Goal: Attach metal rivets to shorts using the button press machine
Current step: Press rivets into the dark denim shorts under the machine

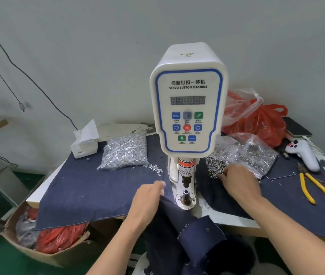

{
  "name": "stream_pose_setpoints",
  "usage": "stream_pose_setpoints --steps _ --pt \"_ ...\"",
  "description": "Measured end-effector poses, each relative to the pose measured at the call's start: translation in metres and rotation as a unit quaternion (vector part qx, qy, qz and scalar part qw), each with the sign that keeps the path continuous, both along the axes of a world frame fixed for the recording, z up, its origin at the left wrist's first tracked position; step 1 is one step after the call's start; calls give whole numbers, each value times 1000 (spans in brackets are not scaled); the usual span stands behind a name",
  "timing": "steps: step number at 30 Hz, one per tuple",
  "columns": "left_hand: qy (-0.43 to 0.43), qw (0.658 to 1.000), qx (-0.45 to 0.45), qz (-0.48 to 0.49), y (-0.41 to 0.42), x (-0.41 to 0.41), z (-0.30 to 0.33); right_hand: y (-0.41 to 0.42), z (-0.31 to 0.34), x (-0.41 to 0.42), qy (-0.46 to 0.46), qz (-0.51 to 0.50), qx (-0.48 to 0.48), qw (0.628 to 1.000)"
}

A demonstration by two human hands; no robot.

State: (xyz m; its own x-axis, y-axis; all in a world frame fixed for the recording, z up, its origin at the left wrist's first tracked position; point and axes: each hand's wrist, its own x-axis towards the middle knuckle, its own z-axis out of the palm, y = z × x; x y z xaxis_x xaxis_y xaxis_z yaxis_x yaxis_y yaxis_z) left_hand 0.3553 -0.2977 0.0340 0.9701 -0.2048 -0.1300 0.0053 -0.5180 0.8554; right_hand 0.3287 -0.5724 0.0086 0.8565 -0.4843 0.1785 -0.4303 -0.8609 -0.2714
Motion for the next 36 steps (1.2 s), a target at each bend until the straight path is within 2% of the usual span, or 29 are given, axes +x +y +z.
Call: stream_pose_setpoints --steps 2,5,9,13,16,24,30,36 --pt "-39 998 6 51 2 13 -4 2 -4 6 -16 -16 -23 999" --pt "-82 989 83 95 4 39 -9 3 -9 6 -52 -18 -48 997" --pt "-47 980 170 92 -9 64 -14 9 -17 -1 -92 0 -62 994" --pt "-65 973 203 88 -21 70 -19 9 -16 -1 -89 -17 -37 995" --pt "-89 970 206 98 -23 70 -24 12 -14 0 -97 -29 -3 995" --pt "-128 968 187 110 -21 66 -32 12 -19 -1 -102 -18 -61 993" --pt "-132 976 140 103 -16 62 -33 15 -15 -2 -114 -40 -33 992" --pt "-140 980 114 83 -9 55 -35 14 -10 -4 -132 -20 2 991"
